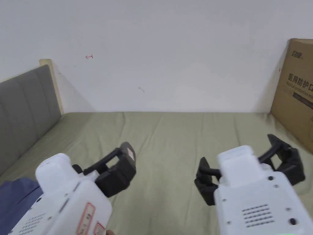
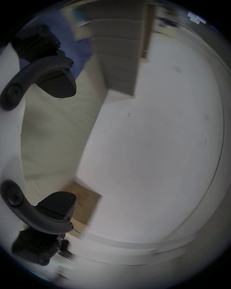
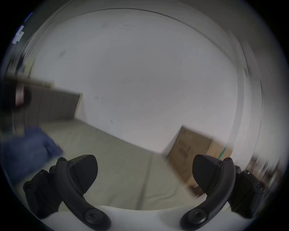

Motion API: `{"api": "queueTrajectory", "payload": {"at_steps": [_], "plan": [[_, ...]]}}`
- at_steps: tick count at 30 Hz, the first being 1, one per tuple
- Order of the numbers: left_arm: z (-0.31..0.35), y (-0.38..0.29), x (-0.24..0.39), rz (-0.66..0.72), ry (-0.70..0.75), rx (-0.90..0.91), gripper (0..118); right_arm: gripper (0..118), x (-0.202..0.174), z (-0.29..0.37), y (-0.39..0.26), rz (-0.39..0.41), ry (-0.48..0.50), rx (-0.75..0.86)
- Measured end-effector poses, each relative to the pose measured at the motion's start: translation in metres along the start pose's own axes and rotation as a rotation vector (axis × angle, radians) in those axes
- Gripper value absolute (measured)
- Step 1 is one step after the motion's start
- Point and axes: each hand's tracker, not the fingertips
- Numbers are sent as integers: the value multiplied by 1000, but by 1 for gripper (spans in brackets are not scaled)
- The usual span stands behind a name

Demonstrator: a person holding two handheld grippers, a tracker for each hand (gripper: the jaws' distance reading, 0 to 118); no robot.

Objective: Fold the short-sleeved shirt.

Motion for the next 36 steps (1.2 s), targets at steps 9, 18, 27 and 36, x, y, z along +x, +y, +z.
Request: {"api": "queueTrajectory", "payload": {"at_steps": [9,18,27,36], "plan": [[-12,-34,-72,536,116,-54,118,118,-80,8,-15,501,220,-60],[-11,-2,26,-424,119,-24,118,118,13,-15,-11,-543,274,-192],[-2,-24,39,-630,60,-102,118,118,15,10,-43,-541,113,-198],[-2,-17,39,-638,106,-66,118,118,22,11,-42,-607,137,-163]]}}
